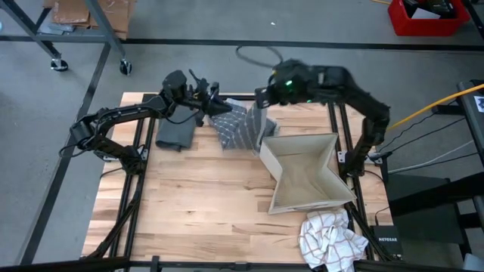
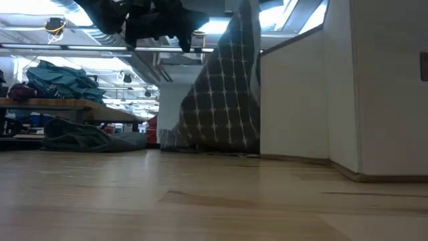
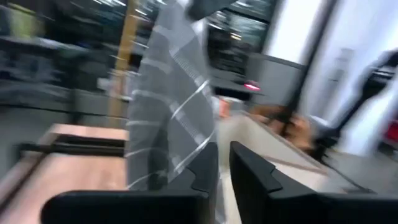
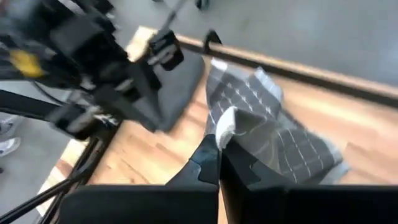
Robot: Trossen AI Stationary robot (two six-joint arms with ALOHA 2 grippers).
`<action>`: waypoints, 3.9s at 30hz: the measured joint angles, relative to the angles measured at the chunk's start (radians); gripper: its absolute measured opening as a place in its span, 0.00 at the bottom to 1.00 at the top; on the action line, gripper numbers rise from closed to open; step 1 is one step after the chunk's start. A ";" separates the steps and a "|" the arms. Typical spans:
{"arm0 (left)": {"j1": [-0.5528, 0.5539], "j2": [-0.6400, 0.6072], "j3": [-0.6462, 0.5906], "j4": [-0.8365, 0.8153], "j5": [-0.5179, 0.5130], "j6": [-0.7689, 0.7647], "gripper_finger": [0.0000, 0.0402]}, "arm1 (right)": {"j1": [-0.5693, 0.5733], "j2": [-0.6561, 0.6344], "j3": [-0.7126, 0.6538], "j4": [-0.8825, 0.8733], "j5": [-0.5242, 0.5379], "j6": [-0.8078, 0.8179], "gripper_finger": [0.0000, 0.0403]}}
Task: Fold towel
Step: Fold the gray patterned towel
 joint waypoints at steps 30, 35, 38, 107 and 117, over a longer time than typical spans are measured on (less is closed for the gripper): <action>0.088 0.328 0.175 0.175 0.056 -0.065 0.33 | 0.246 0.012 0.000 0.025 -0.523 -0.015 0.00; 0.100 0.332 0.179 0.144 0.248 -0.060 0.33 | 0.284 0.072 0.000 -0.094 -0.525 0.004 0.00; 0.100 0.332 0.179 0.084 0.333 -0.054 0.33 | 0.290 0.100 0.000 -0.151 -0.566 0.001 0.00; -0.382 0.513 0.177 -0.391 -0.623 0.692 0.05 | 0.287 0.124 0.000 0.010 -0.800 -0.005 0.00; -0.346 0.471 0.178 -0.483 -0.623 0.672 0.02 | 0.287 0.124 0.000 -0.005 -0.749 -0.007 0.00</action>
